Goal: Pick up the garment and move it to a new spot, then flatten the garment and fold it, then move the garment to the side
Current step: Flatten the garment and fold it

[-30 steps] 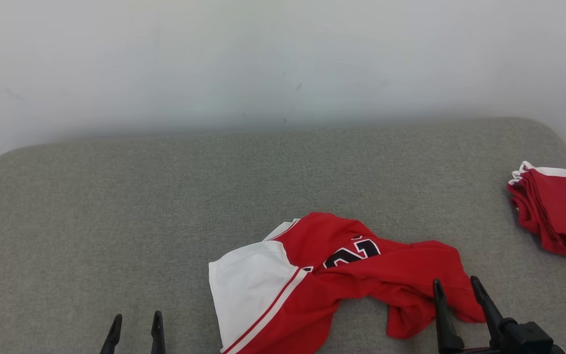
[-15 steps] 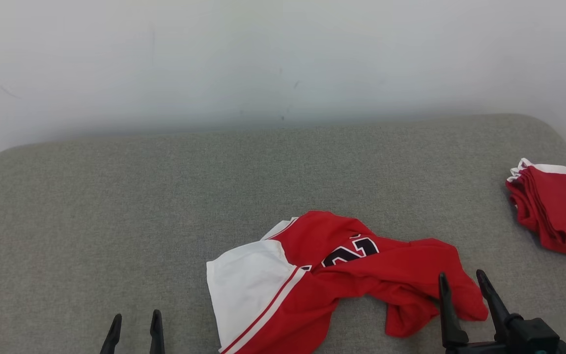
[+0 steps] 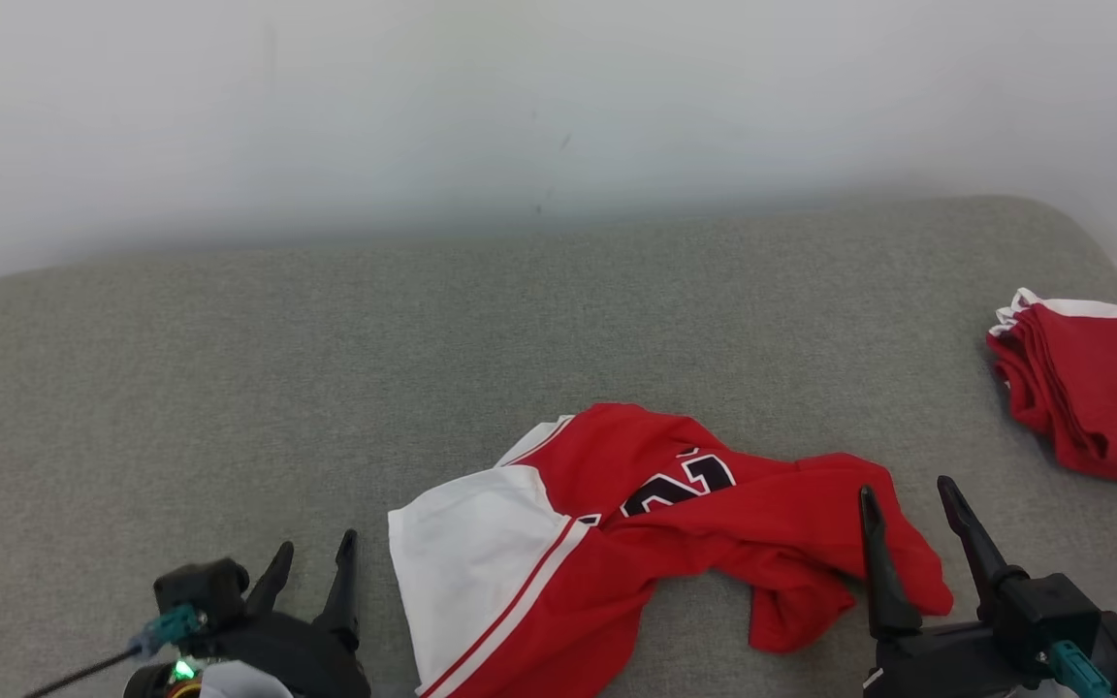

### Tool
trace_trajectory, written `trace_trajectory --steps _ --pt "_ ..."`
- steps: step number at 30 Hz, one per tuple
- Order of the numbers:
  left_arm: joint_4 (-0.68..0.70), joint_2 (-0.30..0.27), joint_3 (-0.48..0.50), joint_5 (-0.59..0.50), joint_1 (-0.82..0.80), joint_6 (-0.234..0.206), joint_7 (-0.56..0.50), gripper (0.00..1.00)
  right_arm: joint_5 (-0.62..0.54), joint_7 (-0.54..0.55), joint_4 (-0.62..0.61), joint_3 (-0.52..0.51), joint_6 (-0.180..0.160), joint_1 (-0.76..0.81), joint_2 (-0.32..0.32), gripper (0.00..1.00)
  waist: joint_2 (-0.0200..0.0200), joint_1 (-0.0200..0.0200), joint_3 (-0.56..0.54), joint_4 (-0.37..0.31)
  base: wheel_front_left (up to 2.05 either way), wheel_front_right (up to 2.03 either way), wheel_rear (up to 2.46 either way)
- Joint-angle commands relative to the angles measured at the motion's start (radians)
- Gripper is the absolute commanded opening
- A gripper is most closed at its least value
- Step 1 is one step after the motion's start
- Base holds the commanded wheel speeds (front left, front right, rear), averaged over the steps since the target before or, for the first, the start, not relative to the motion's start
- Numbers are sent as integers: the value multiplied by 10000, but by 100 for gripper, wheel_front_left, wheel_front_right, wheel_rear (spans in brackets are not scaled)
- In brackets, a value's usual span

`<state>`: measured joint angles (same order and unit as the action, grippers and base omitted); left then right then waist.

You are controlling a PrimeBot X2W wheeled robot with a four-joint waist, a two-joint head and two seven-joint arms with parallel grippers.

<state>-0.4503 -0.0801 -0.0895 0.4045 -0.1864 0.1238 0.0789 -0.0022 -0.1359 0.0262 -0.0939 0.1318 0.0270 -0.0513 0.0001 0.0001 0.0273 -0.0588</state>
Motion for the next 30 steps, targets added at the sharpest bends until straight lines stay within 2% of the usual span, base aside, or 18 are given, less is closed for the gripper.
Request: trace_trajectory --steps 1,7,13,19,26,30 --pt "-388 -8 1 266 -508 40 -422 100 85 -16 -17 39 -26 -52 23 100 -1 -1 211 -249 0 0 0" --pt "-1403 -103 28 928 -1556 70 -1285 100 337 -148 69 153 -26 -88 24 100 -1 -1 523 -807 0 0 0" --pt "-1773 -287 103 1418 -1628 58 -1858 100 387 -289 176 175 -26 -87 24 100 -1 -1 647 -1161 0 0 0" --pt "-1761 -432 -106 1696 -1514 61 -2169 100 377 -339 247 145 -26 -92 24 100 -1 -1 641 -1228 0 0 0" --pt "-1172 -671 -812 1776 -1339 53 -2418 100 341 -318 271 212 -26 -123 24 100 -1 -1 582 -1199 0 0 0" --pt "-797 -1009 -965 1095 -1221 -556 -2084 100 319 -291 281 224 -26 -111 25 100 -1 -1 571 -1182 0 0 0"
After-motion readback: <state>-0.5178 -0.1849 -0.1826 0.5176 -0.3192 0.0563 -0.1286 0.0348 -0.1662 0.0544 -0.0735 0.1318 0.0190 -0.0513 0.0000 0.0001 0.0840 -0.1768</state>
